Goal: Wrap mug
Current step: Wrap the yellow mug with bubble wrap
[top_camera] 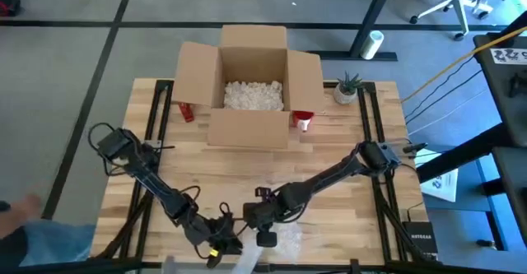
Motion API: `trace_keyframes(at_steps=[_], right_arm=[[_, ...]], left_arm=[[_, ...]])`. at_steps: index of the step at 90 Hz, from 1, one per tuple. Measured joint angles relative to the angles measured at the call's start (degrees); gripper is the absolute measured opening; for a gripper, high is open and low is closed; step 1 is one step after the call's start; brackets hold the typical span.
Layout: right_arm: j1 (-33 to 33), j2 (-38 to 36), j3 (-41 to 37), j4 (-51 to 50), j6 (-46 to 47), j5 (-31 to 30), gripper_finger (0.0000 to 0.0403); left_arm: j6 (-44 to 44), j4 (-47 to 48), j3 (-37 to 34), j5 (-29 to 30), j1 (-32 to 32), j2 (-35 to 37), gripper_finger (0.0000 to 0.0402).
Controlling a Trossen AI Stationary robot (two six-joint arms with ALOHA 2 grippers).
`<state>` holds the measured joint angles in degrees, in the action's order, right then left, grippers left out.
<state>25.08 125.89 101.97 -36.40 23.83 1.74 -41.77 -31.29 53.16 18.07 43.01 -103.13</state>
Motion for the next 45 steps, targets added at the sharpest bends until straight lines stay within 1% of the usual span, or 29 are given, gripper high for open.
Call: trace_keyframes(at_steps=[10, 18, 38, 45], right_arm=[[0.01, 0.02, 0.00, 0.79, -0.02, 0.77, 0.0000], [0.20, 0.02, 0.00, 0.79, 0.23, 0.82, 0.0000], [1.10, -0.55, 0.00, -0.11, 0.89, 0.37, 0.0000], [1.64, -1.33, 1.27, -3.41, 1.46, -0.24, 0.0000]], left_arm=[[6.39, 0.47, 1.65, 4.10, -1.37, 0.05, 0.0074], [8.46, 0.94, 1.82, 5.61, -2.71, 0.11, 0.0074], [4.99, 7.09, 1.91, 5.89, -4.98, 0.18, 0.0074], [4.41, 8.48, 1.93, 6.07, -5.25, 0.27, 0.0074]])
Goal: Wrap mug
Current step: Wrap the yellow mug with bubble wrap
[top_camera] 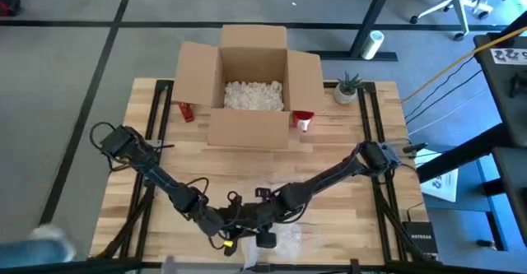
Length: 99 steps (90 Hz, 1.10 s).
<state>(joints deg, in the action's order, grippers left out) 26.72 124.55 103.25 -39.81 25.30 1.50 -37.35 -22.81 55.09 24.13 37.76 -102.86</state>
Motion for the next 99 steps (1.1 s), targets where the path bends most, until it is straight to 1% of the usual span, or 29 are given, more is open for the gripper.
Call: trace_keyframes(at_steps=[16, 27, 34, 52, 65, 71, 78, 84, 94, 99], right_arm=[[1.22, -0.68, 9.00, -11.20, -0.07, -2.52, 0.0000], [2.40, -0.68, 12.42, -11.17, -1.66, -6.36, 0.0000], [3.04, -0.79, 13.81, -10.37, -3.08, -7.41, 0.0000], [2.62, -0.72, 10.34, -9.90, -2.78, -7.06, 0.0000], [2.03, -0.79, 7.28, -7.06, -2.16, -6.70, 0.0000], [1.78, -0.71, 5.83, -4.26, -2.16, -5.79, 0.0000], [1.45, -0.50, 4.90, -1.47, -2.16, -3.31, 0.0000], [1.09, 0.35, 4.58, -0.80, -2.19, -1.72, 0.0000], [0.47, 2.33, 4.17, -1.01, -2.15, -1.33, 0.0000], [0.31, 2.65, 4.17, -1.64, -2.15, -0.82, 0.0000]], left_arm=[[0.01, 0.97, 0.00, -0.26, -0.52, 0.01, 0.0074], [0.15, 1.49, 0.00, -0.37, -1.08, 0.01, 0.0074], [0.21, 1.58, 0.00, -0.35, -1.54, 0.01, 0.0074], [0.25, 1.28, 0.00, -0.38, -1.38, 0.19, 0.0074], [0.23, 1.98, -0.15, -0.31, -0.26, 1.22, 0.0074], [0.20, 2.68, -0.23, -0.47, 0.53, 2.01, 0.0074], [0.07, 3.87, -0.28, -0.33, 1.74, 3.45, 0.0074], [-1.61, 5.93, -0.28, -0.10, 2.74, 5.00, 0.0074], [-5.51, 8.64, 0.09, 0.11, 5.14, 7.62, 0.0074], [-6.09, 10.03, 0.08, 0.35, 6.57, 7.99, 0.0074]])
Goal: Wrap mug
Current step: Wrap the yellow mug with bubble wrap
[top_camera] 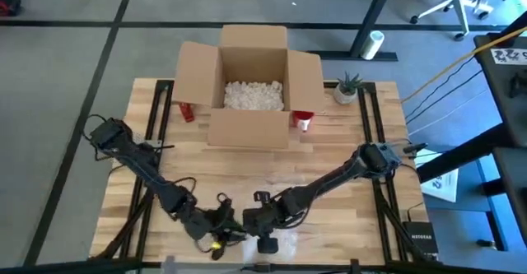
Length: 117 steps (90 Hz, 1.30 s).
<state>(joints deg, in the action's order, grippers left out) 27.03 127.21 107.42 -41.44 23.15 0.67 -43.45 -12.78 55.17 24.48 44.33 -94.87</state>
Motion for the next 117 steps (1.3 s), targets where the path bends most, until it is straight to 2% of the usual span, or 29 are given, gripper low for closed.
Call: trace_keyframes(at_steps=[22, 41, 57, 79, 117], right_arm=[[-1.97, 2.92, 0.21, 0.14, -0.05, 3.79, 0.0000], [-3.63, 4.32, 0.24, 1.85, 2.51, 5.83, 0.0000], [-3.85, 4.32, 0.02, 6.96, 3.96, 4.63, 0.0000], [-3.48, 4.32, -0.01, 9.80, 7.65, 3.93, 0.0000], [-0.72, 4.36, 14.33, -11.44, 6.42, 2.88, 0.0000]], left_arm=[[-3.57, 0.06, -0.08, 5.82, 4.85, 0.25, 0.0074], [-6.92, -1.47, -0.10, 6.35, 3.42, -4.40, 0.0074], [-1.45, -7.39, -0.13, 6.16, 1.53, -5.99, 0.0074], [2.30, -6.32, -0.13, 7.85, -1.35, -6.14, 0.0074], [2.08, -4.23, -0.01, 7.87, -1.63, -6.03, 0.0074]])
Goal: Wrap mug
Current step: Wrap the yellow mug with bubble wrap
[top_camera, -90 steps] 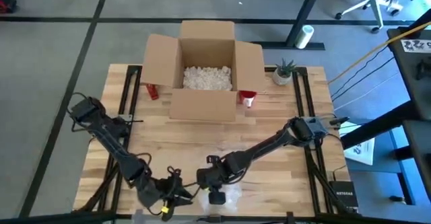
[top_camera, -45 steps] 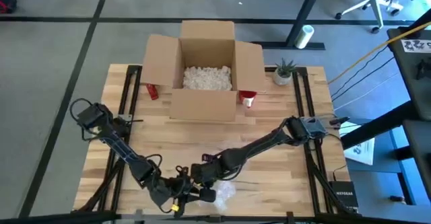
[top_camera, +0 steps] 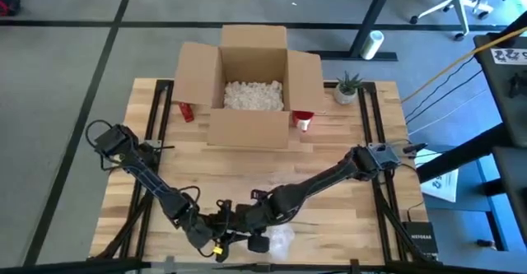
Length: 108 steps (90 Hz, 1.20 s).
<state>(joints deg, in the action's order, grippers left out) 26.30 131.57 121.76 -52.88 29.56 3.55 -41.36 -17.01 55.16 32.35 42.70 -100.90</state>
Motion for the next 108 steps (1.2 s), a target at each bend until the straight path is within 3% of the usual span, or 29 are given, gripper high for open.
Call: trace_keyframes(at_steps=[22, 42, 89, 108], right_arm=[[1.44, -0.02, 5.25, -5.73, -0.07, -7.46, 0.0000], [2.67, -0.24, 5.88, -3.13, -3.84, -16.07, 0.0000], [4.60, -0.26, 7.15, -1.01, -7.06, -22.40, 0.0000], [4.87, -0.26, 6.18, 2.76, -9.57, -19.65, 0.0000]], left_arm=[[-1.43, 4.14, 0.00, 0.22, -1.55, -0.02, 0.0074], [-1.69, 5.23, 0.00, 0.82, -2.19, 0.02, 0.0074], [-1.70, 5.70, -0.05, 0.45, -2.23, -0.04, 0.0074], [-1.70, 5.65, -0.05, 0.20, -2.68, -0.04, 0.0074]])
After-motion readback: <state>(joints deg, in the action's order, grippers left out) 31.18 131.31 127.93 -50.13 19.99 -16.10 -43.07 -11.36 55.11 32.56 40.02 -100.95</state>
